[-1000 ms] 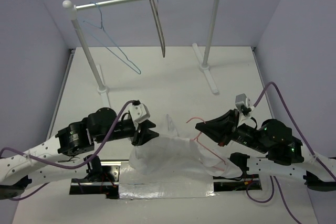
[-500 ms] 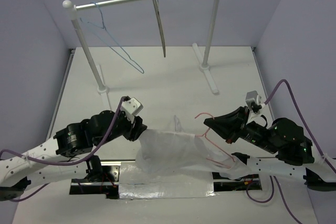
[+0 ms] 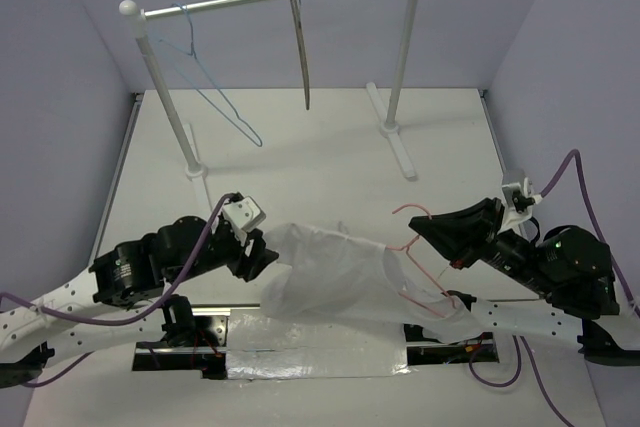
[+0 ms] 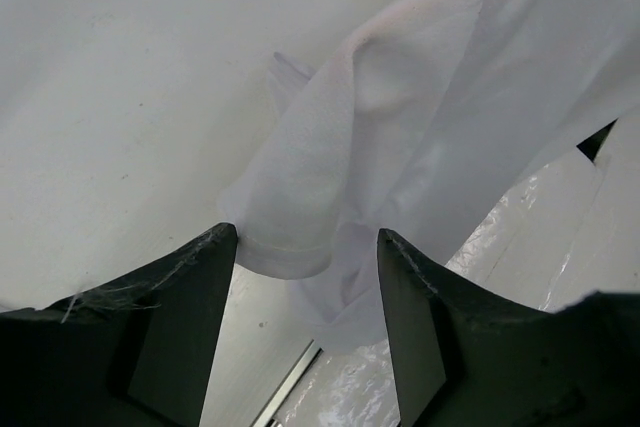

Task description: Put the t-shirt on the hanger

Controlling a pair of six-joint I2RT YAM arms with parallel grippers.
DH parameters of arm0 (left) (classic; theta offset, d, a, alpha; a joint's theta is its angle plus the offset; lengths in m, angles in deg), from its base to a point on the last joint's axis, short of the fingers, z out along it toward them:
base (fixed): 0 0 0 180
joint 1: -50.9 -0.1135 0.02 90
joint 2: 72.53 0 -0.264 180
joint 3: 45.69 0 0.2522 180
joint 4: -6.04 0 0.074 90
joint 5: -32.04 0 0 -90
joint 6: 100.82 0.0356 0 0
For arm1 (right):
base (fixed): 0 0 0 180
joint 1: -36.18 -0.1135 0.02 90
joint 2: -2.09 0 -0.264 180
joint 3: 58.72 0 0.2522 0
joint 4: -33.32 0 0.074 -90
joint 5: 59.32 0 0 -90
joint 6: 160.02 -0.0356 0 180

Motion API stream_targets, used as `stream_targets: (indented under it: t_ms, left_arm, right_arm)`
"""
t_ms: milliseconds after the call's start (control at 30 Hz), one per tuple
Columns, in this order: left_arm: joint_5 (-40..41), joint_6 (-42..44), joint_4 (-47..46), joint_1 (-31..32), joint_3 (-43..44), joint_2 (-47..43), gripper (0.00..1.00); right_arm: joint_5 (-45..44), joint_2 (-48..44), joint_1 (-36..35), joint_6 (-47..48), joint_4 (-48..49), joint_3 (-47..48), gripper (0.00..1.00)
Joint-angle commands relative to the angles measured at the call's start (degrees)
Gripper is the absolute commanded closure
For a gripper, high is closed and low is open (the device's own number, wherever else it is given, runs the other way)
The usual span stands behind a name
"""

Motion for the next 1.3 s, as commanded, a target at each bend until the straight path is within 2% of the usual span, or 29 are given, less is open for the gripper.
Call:
stream_targets:
  t_ms: [0,267,300,333,367,400,433,567,633,700,933,1133,1267]
  left_arm:
    - [-1.2,2.5,-2.0,-0.1,0.6,1.5,0.29]
    - [2.7,2.2,-2.3,-0.1,1.6,8.3,0.29]
    - [3.0,2.1,-2.5,-0.1,1.8,9.4,0.34]
    - [3.7,2.0,-2.5,-0.1,2.1,10.1,0.45]
    - [4.5,1.8,-2.4,-0.1,2.6,10.6,0.8]
    - [5.9,1.3,-1.6,-0.1,3.1,11.5,0.93]
    - [9.6,0.8,-0.8,-0.1,4.2,11.8,0.99]
    - [19.6,-2.3,2.7,-0.4,6.1,12.1,1.0]
    - [22.8,-4.0,6.3,-2.8,6.8,13.2,1.0]
    - [22.9,-4.8,7.9,-5.7,6.8,14.5,1.0]
    - [24.9,-6.1,8.7,-8.9,5.0,14.4,1.0]
    - [26.5,-7.0,10.5,-9.5,7.6,13.1,1.0]
    - [29.1,-7.5,12.9,-10.0,10.3,11.2,1.0]
  right_arm:
    - [-0.4,-1.0,0.0,0.2,0.7,2.1,1.0]
    - [0.8,-2.1,0.1,-0.2,1.5,1.3,1.0]
    - [0.9,-2.3,0.1,-0.2,1.8,1.0,1.0]
    - [0.8,-2.3,0.1,-0.2,2.0,0.8,1.0]
    - [0.8,-2.3,0.0,-0.2,2.1,0.7,1.0]
    - [0.6,-2.2,0.1,-0.2,1.9,0.7,1.0]
    - [0.4,-2.2,0.0,-0.1,1.9,0.8,1.0]
    - [-2.3,-2.3,0.0,0.6,0.6,1.8,1.0]
    - [-2.6,-2.4,0.1,0.7,0.2,2.6,1.0]
    - [-3.1,-2.4,0.0,0.7,-0.8,4.3,1.0]
    - [-5.2,-0.7,0.0,1.5,-3.5,9.2,1.0]
    - [-4.8,6.8,0.0,4.8,-2.9,15.9,1.0]
    - [-4.2,17.2,0.0,8.0,-4.9,24.0,1.0]
